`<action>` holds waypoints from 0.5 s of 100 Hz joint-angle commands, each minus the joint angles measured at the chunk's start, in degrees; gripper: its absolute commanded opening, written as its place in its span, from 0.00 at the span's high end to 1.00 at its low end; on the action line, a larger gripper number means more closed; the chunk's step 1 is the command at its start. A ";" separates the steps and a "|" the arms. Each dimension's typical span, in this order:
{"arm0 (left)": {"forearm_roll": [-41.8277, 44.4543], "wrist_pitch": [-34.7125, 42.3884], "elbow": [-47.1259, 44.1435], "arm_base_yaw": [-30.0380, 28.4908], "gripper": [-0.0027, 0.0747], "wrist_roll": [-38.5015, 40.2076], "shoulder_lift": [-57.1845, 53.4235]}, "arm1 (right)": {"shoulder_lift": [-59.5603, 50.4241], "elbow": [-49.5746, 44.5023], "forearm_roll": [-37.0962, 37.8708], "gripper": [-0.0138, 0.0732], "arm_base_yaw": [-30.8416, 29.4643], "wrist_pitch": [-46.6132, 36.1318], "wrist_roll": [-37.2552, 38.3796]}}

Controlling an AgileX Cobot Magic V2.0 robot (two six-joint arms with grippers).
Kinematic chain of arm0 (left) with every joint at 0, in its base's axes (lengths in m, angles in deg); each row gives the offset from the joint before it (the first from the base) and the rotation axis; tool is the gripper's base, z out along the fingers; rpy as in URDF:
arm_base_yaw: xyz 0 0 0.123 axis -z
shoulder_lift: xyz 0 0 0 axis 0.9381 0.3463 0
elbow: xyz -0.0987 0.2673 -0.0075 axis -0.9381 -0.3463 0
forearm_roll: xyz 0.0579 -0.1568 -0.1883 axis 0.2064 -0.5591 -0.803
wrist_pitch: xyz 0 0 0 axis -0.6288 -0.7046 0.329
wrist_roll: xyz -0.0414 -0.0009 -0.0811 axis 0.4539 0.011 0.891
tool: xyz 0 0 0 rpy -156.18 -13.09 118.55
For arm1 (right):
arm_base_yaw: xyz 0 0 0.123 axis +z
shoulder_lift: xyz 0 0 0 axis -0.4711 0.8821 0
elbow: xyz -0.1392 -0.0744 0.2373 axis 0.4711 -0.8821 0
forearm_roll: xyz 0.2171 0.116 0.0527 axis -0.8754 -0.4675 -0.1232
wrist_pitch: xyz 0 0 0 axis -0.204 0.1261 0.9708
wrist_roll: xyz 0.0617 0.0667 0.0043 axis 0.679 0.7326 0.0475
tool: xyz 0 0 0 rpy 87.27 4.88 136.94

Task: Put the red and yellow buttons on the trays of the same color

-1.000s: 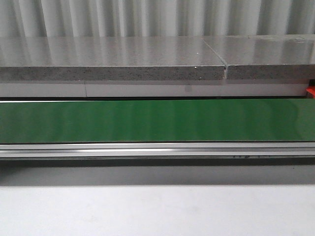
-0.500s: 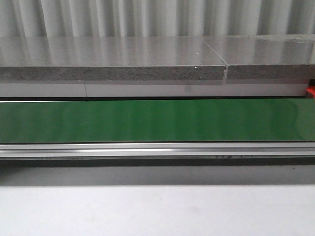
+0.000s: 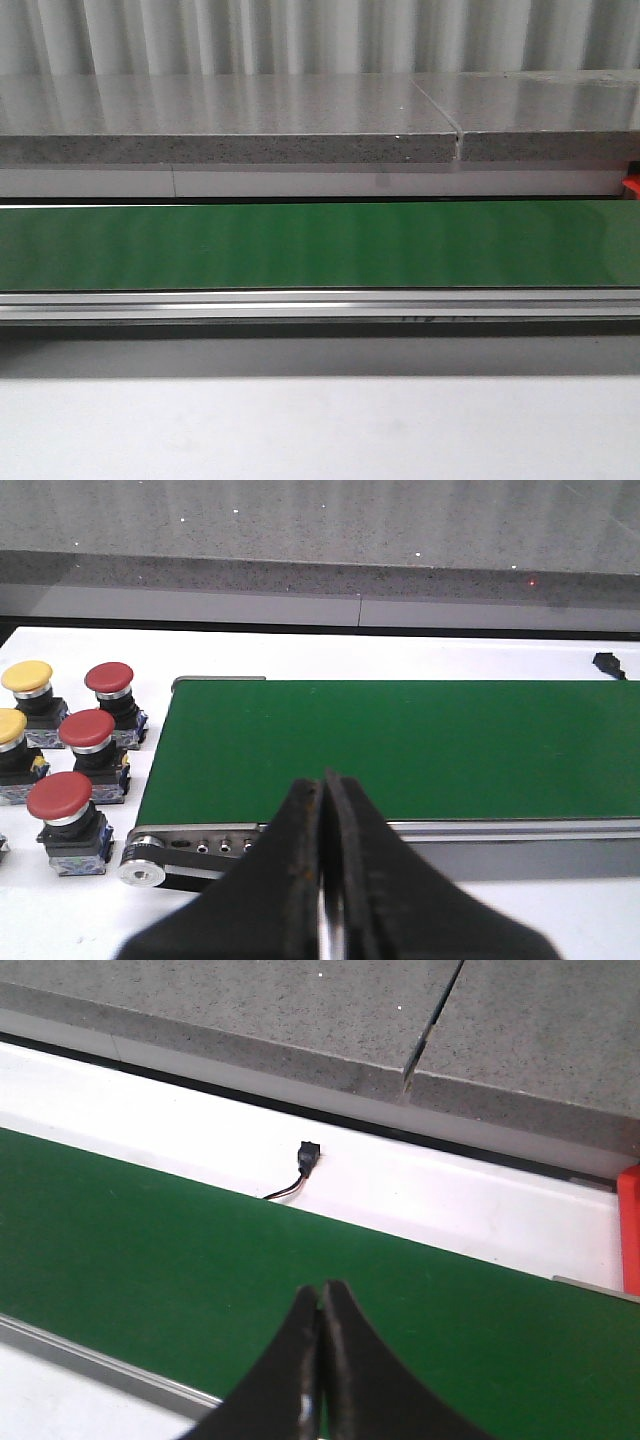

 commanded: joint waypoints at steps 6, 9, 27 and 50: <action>-0.05 4.73 1.43 0.39 0.98 -0.11 0.57 | -0.53 1.52 -0.64 0.92 0.07 -2.72 -0.45; -0.05 4.73 1.43 0.39 0.97 -0.11 0.57 | -0.53 1.52 -0.64 0.92 0.07 -2.72 -0.45; -0.49 3.60 1.43 0.39 0.54 -0.11 0.57 | -0.53 1.52 -0.64 0.92 0.07 -2.72 -0.45; -0.72 3.26 1.43 0.39 0.07 -0.11 0.57 | -0.53 1.52 -0.64 0.92 0.07 -2.72 -0.45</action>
